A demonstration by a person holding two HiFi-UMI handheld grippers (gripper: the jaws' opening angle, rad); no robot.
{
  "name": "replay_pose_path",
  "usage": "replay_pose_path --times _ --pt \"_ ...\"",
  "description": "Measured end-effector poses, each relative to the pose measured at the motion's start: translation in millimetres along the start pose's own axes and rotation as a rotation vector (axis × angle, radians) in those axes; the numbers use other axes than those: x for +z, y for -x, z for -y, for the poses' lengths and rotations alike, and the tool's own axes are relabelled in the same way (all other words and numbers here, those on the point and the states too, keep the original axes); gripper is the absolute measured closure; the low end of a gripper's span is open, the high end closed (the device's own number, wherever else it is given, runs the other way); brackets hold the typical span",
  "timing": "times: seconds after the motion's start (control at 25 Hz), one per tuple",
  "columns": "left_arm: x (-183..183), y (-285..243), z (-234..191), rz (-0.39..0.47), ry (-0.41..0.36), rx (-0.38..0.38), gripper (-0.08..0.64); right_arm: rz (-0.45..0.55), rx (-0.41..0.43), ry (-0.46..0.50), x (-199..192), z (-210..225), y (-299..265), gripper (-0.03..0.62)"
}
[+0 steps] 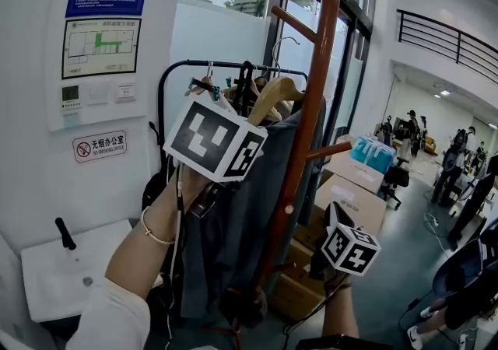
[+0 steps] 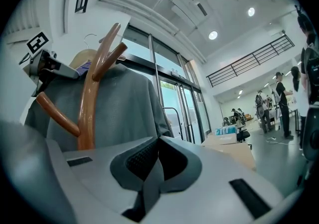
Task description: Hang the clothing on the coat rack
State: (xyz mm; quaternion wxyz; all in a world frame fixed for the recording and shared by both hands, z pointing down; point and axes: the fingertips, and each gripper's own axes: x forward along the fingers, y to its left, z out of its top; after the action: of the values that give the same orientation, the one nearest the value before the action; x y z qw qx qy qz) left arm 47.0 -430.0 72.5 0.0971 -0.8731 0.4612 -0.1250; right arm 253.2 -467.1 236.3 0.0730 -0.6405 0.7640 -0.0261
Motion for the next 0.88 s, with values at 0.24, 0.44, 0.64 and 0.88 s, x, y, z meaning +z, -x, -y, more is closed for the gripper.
replay_pose_path --times 0.24,0.44,0.64,0.88 --pt "21.7 1.7 -6.6 0.019 0.026 -0.006 0.541 -0.001 -0.002 -0.017 -2.4 5.0 5.6 0.569" --pt "32.0 -2.5 -10.9 0.009 0.025 0.009 0.541 -0.011 -0.006 -0.029 -7.9 10.2 9.0 0.569" --pt "36.4 -4.3 -13.7 -0.006 0.027 0.013 0.541 -0.014 -0.004 -0.036 -9.2 13.2 10.7 0.569" --pt "50.0 -5.3 -15.2 -0.045 0.025 0.013 0.540 -0.026 0.010 -0.059 -15.5 13.1 9.9 0.569"
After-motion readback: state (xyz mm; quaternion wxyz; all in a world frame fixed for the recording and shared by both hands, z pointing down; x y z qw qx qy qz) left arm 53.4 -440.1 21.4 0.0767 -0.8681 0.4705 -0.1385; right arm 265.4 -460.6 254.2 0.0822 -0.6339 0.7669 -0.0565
